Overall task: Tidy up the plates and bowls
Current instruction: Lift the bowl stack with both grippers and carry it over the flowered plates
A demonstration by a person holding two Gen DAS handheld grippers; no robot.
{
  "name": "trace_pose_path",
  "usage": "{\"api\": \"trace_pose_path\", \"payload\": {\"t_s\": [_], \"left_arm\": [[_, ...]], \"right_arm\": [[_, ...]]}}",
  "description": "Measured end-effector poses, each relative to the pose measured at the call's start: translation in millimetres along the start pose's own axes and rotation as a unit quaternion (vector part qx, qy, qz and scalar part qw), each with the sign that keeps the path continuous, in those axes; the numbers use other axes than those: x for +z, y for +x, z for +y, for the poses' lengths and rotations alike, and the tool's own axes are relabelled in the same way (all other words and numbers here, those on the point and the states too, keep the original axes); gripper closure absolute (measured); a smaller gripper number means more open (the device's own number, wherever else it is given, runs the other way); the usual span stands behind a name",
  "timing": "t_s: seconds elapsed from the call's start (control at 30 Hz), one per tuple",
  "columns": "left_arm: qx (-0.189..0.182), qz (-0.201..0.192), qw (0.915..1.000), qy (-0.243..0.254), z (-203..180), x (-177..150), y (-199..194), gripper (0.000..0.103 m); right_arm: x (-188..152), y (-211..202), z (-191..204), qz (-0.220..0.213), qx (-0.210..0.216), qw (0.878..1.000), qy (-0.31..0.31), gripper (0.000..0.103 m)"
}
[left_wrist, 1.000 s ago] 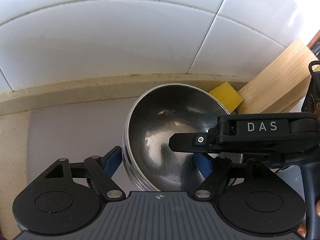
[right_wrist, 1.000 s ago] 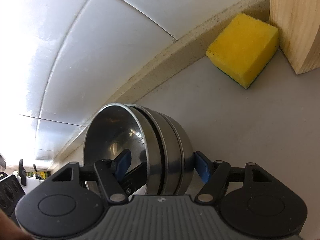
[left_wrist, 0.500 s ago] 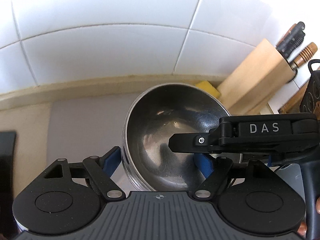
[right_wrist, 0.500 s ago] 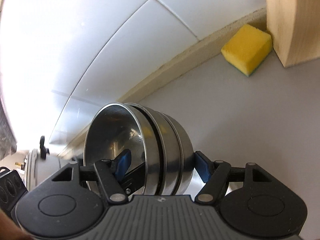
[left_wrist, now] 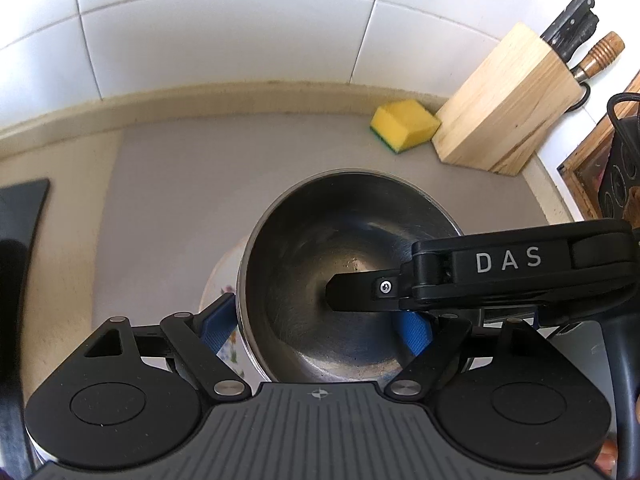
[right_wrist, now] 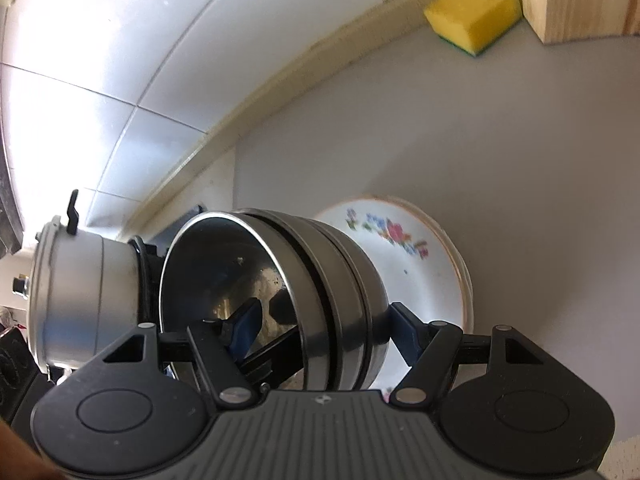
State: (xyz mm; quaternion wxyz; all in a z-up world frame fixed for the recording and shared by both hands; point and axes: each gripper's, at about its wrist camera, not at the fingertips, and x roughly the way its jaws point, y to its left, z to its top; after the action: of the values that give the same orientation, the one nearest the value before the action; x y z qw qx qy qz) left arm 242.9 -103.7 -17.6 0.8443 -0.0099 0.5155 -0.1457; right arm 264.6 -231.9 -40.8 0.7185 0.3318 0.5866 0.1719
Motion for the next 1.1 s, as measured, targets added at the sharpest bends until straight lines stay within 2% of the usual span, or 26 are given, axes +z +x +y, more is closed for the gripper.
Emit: {"api": "trace_pose_path", "payload": {"t_s": [0.2,0.67,0.83,1.1], "left_arm": [[0.0,0.012,0.9998,-0.013,2.8,-14.1,9.9,0.022],[0.003,-0.008,0.9991,-0.041,10.6,-22.6,7.2,0.024],[0.012,-0.017,0.9983,-0.055,18.2,-27.4,-0.2,0.024],[0.009,-0.06,0.9966,-0.056,28.0,-32.5,-35.5,0.021]], "right_arm": [[-8.8,13.6,-9.3,0.018,-0.005,1.0,0.008,0.059],[-6.6,12.8,-17.3,0.023,0.012,1.0,0.001,0.056],[-7.3,1.2,-12.4,0.002,0.01,1.0,-0.012,0.054],[-22.7,-40.5,3.8,-0.072,-0.005,0.997,-0.039,0.048]]}}
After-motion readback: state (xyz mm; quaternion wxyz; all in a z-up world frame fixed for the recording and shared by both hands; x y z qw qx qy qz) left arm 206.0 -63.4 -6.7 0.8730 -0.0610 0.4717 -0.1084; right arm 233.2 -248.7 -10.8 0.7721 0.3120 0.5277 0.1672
